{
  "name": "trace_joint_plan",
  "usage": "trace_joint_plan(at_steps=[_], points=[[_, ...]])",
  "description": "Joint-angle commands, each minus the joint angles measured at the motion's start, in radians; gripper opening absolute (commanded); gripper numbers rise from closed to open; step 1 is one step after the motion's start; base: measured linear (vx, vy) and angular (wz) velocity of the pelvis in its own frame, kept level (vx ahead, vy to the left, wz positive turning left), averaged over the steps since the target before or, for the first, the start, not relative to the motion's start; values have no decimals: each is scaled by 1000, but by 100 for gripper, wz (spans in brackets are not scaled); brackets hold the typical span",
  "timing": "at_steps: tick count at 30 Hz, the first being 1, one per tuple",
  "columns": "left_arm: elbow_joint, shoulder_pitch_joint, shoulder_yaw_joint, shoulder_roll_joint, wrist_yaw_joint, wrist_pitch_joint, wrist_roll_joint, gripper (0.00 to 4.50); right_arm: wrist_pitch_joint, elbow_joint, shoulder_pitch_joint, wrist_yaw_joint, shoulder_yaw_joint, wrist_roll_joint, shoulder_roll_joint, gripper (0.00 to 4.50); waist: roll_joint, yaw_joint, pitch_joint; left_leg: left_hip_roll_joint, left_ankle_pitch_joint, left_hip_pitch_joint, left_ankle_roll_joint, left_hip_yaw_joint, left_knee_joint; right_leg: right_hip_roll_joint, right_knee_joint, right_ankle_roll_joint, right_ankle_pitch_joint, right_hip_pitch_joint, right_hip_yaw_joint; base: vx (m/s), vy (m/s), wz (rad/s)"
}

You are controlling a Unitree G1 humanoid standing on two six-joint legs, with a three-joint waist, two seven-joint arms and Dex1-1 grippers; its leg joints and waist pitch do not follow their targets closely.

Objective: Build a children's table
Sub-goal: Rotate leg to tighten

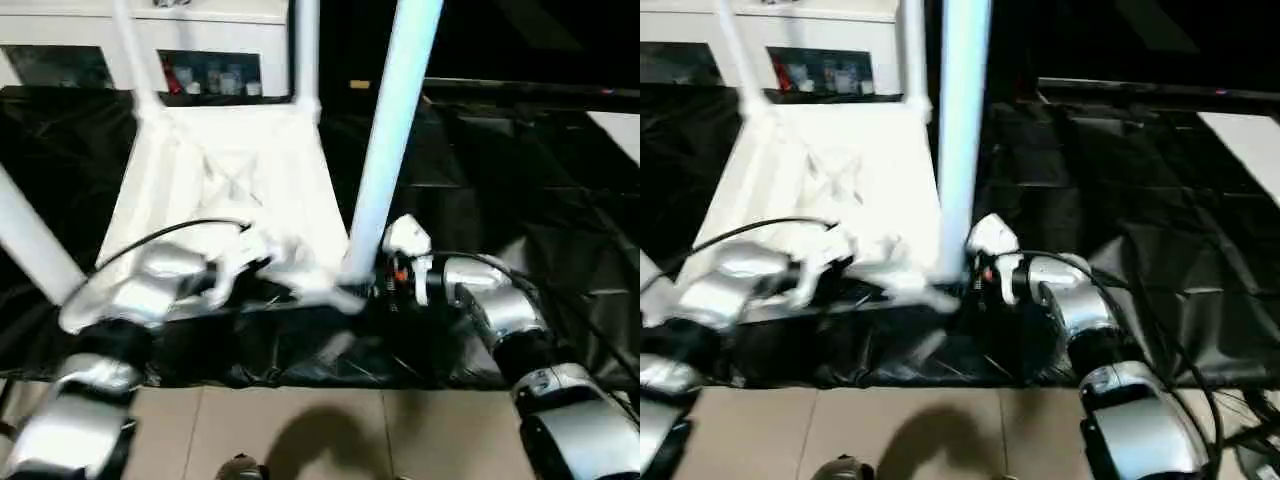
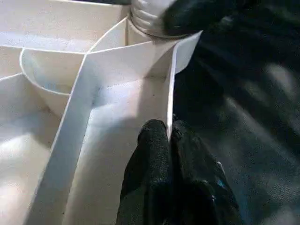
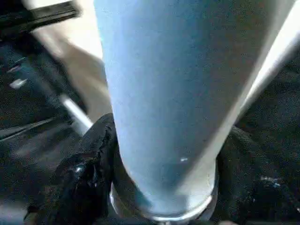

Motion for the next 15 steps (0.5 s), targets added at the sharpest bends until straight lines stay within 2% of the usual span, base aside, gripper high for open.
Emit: trace_joint_plan(at_steps=[1, 2, 3, 4, 5, 7, 10, 12, 13, 15], points=[[22, -37, 22, -115, 163, 44, -16, 0, 32, -9, 21, -160, 23, -19, 131, 265, -7, -6, -66, 14, -256, 20, -11, -6, -81, -35, -83, -184, -262, 45, 37, 0, 0, 0], [28, -44, 23, -150, 204, 54, -15, 0, 40, 1, 21, -236, 18, -25, 175, 265, -6, -17, -63, 11, -266, 19, -23, -8, -84, -33, -86, -177, -287, 46, 36, 0, 0, 0], [33, -48, 21, -175, 238, 57, -9, 0, 43, 10, 17, -293, 15, -28, 211, 265, -7, -20, -65, 9, -284, 20, -30, -10, -85, -36, -90, -162, -326, 51, 35, 0, 0, 0], [36, -49, 17, -193, 259, 59, -3, 0, 40, 24, 9, -351, 12, -31, 247, 265, -5, -21, -64, 9, -289, 21, -32, -11, -85, -35, -92, -157, -339, 49, 35, 0, 0, 0], [37, -48, 14, -203, 272, 58, 1, 0, 37, 31, 3, -382, 8, -30, 268, 265, -7, -23, -62, 7, -296, 21, -31, -11, -87, -35, -95, -149, -354, 48, 35, 0, 0, 0], [36, -45, 13, -228, 315, 60, 9, 0, 17, 44, -14, -443, 3, -27, 328, 265, -2, -31, -63, 5, -329, 26, -25, -14, -91, -34, -103, -136, -390, 48, 36, 0, 0, 0], [23, -32, 14, -227, 318, 60, 8, 0, -27, 43, -20, -444, 10, -38, 343, 265, 2, -38, -66, 6, -329, 25, -15, -15, -92, -30, -101, -143, -343, 49, 35, 0, 0, 0], [19, -27, 18, -217, 302, 51, 11, 0, -28, 27, -14, -415, -1, -28, 334, 320, 3, -39, -67, 7, -321, 24, -7, -14, -92, -28, -99, -151, -313, 51, 35, 0, 0, 0], [15, -23, 19, -206, 286, 39, 11, 0, -28, 12, -8, -384, -8, -20, 318, 320, 0, -40, -67, 7, -315, 24, -1, -13, -93, -28, -99, -156, -299, 53, 35, 0, 0, 0], [9, -18, 19, -193, 262, 22, 7, 0, -32, -4, -2, -344, -11, -11, 296, 342, 2, -39, -67, 7, -312, 24, 8, -13, -93, -29, -99, -161, -287, 54, 35, 0, 0, 0]])
